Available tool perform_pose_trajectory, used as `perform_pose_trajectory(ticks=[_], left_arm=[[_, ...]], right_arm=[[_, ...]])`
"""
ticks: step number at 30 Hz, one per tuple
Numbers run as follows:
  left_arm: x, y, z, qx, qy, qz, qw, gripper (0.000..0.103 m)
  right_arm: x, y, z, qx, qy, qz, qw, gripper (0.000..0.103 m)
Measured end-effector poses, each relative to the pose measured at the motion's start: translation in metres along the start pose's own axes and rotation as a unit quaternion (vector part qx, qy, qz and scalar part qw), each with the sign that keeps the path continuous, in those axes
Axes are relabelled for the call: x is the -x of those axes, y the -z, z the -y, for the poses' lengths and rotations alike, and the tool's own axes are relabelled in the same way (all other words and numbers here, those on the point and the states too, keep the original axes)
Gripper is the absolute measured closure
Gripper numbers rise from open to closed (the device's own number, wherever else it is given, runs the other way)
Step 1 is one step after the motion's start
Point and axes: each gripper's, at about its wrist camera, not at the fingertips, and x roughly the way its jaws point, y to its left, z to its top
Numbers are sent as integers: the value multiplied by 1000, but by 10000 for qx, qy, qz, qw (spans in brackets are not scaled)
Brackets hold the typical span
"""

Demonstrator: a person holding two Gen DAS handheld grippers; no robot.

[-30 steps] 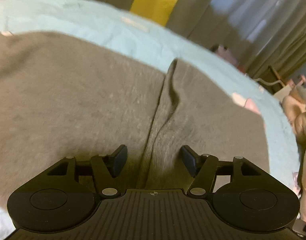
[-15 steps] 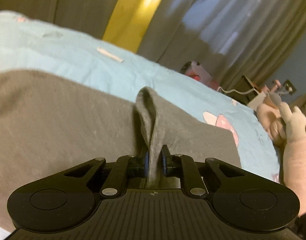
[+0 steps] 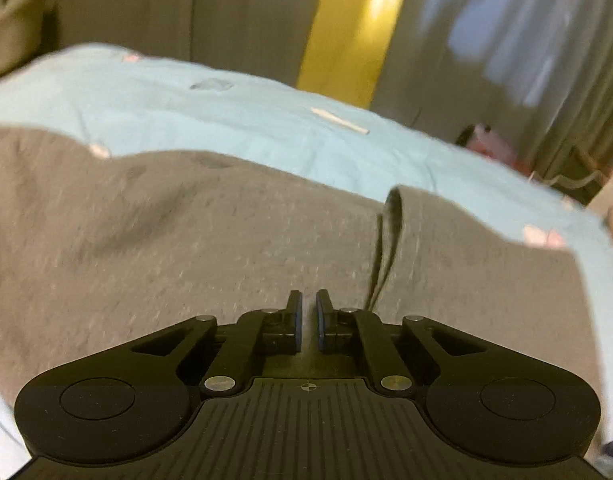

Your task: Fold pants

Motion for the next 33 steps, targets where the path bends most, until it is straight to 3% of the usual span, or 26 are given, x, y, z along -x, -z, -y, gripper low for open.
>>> perform_pose_trajectory(ticks=[4,9,13,15,17,19,21,23,24,25,26,28,31,33], left_arm=[[9,-3,0,69,489,85,9987,56],[-8,-13,21,23,669,92,9977,42],[-42,-23,36,54,905,-174,9957,53],[-60,-27,43,1,755,-450,9961,53],[-71,-31,46,9,600,-584,9965,69],[-62,-33,51,-173,706,-367,9967,82],[-40,-29,60,-657,662,222,9954,83],[-27,-27,60,-932,323,575,9935,85],[-26,-27,59,-1055,-80,680,9921,84],[-23,-26,57,-1195,-585,806,9878,79],[-18,-25,51,-1286,-956,919,9828,57],[0,-23,26,-1127,-1047,1009,9829,26],[41,-10,-35,-330,-827,1263,9880,17],[67,2,-83,288,-859,1399,9860,17]], right_arm=[[0,-1,-1,46,33,105,9999,4],[-6,-3,2,-66,259,110,9996,4],[-7,-3,10,-216,325,137,9991,4],[-7,-4,16,-393,364,158,9984,4],[-9,-6,21,-552,440,171,9974,4],[-11,-7,24,-596,497,149,9969,4],[-12,-7,22,-542,523,147,9971,4],[-12,-7,20,-457,518,166,9975,4],[-13,-7,20,-435,513,158,9976,4],[-13,-7,19,-431,526,154,9976,4],[-13,-7,19,-443,536,161,9975,4],[-11,-8,19,-484,560,217,9970,4],[-7,-7,17,-462,507,261,9973,4],[-6,-7,16,-458,460,258,9976,4]])
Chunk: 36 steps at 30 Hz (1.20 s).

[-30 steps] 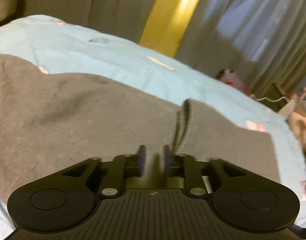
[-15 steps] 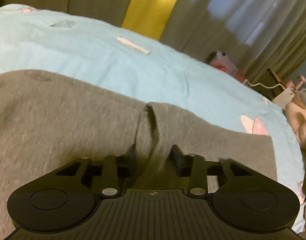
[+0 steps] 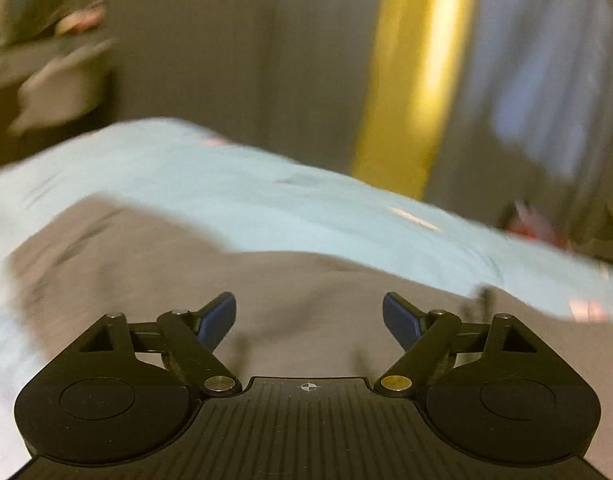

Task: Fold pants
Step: 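Open the left gripper and withdraw it from the folded sweatpants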

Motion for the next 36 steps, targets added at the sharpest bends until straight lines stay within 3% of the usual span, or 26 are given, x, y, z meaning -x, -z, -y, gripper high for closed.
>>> perform_pose_trajectory(ticks=[3,5,7,10,14,16,20,22,25,31,33,36], left_arm=[[24,11,-77,936,-286,120,9951,21],[26,20,-116,1468,-481,-60,9880,44],[19,31,-147,2067,-388,-338,9770,53],[12,40,-174,2896,135,-241,9567,53],[3,35,-199,3429,239,141,9390,53],[-4,31,-209,3626,282,117,9315,53],[-7,27,-218,3801,383,53,9241,53],[-3,29,-218,3715,319,74,9278,53],[-5,39,-222,3568,171,-5,9340,38],[-16,44,-219,3590,326,-27,9328,33],[-26,41,-220,3699,355,-25,9284,27],[-42,37,-225,4035,337,3,9143,27]], right_arm=[[-2,0,-7,165,-34,-51,9998,4],[-3,0,-14,342,21,-89,9994,4],[-5,1,-19,424,114,-109,9990,4],[-6,1,-18,292,179,-92,9994,4],[-4,1,-16,155,236,-36,9996,4],[-4,2,-17,195,277,-29,9994,4],[-11,0,-18,209,445,-127,9987,4],[-13,0,-18,212,513,-170,9983,4],[-14,0,-18,209,520,-193,9982,4],[-11,-1,-16,133,484,-189,9986,4],[-12,-1,-16,152,515,-202,9984,4],[-13,0,-18,182,563,-212,9980,4]])
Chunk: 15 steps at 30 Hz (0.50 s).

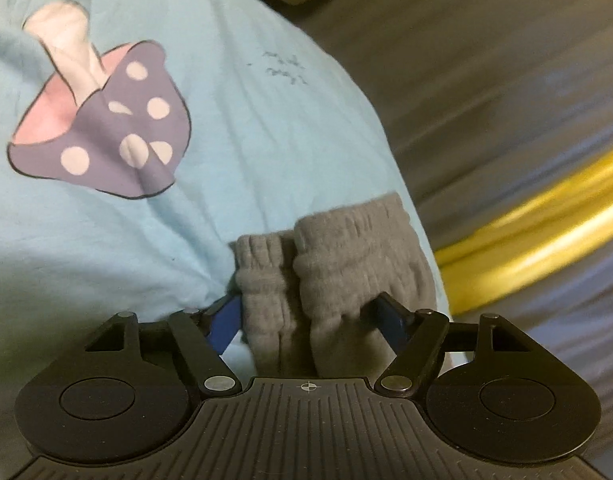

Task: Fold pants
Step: 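Open the left gripper and withdraw it from the folded sweatpants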

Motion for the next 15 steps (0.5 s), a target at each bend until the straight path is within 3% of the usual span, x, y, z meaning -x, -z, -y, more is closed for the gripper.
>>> perform_pose_trajectory(ticks=[5,9,13,15], left_arm=[[-7,3,20,-606,-302,99,9977,55],[20,6,35,-915,-141,355,9951,62],[47,18,80,-1866,-2,700,9799,65],[63,28,106,-2311,290,831,9689,66]], right_arm=[[-1,1,-2,66,19,32,10000,4],[1,1,-3,113,-32,97,9999,4],[6,2,-2,119,-176,185,9996,4],[10,2,-1,88,-268,262,9993,4]])
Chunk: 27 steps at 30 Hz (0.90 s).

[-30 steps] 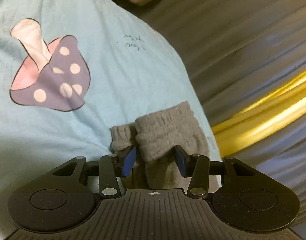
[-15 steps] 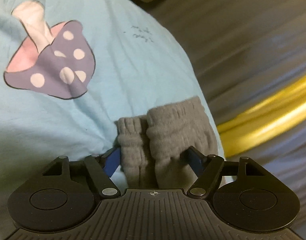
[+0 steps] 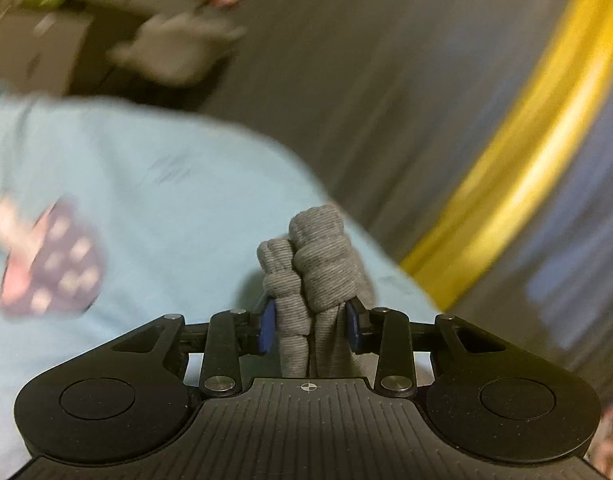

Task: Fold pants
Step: 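Open the left gripper and withdraw it from the folded sweatpants, then grasp the waistband end of the sweatpants with the right gripper and lift it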

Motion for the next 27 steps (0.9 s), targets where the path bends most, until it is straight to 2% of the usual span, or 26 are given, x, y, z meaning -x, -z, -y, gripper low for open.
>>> perform_pose_trajectory(ticks=[3,5,8,10,12,13,14,16,17,18,19,20,23,25,27], left_arm=[[19,-5,49,-604,401,193,9972,66],[34,2,88,-1043,750,290,9913,66],[56,23,153,-1611,1390,307,9766,66],[63,47,188,-1736,1818,179,9677,65],[64,78,220,-1863,2189,-144,9577,62],[62,100,235,-1977,2276,-373,9528,56],[59,121,247,-2122,2269,-704,9479,49],[41,165,264,-2333,2105,-1722,9336,47],[36,181,264,-2319,2066,-2059,9280,47],[33,191,258,-2185,2054,-2297,9259,46],[31,195,249,-1943,1990,-2450,9288,38],[31,193,237,-1640,1886,-2493,9356,27],[35,172,199,-1106,1332,-2213,9597,23],[40,154,182,-1208,828,-1890,9710,20],[42,140,172,-1576,306,-1471,9760,16]], right_arm=[[5,0,1,-57,-176,114,9998,4],[8,0,2,-107,-269,183,9994,4],[12,-1,3,-165,-388,264,9988,4],[14,-1,3,-166,-454,326,9983,4],[18,0,3,-152,-516,394,9978,4],[20,0,2,-146,-535,414,9976,4],[21,0,2,-148,-548,425,9975,4],[24,1,3,-161,-553,430,9974,4],[26,1,3,-170,-552,427,9974,4],[27,2,2,-170,-553,417,9975,4],[29,2,2,-136,-576,409,9974,4],[30,2,1,-106,-632,414,9971,4],[32,3,-8,94,-703,449,9965,4],[26,4,-20,269,-804,399,9956,4],[15,8,-36,420,-956,295,9941,4]])
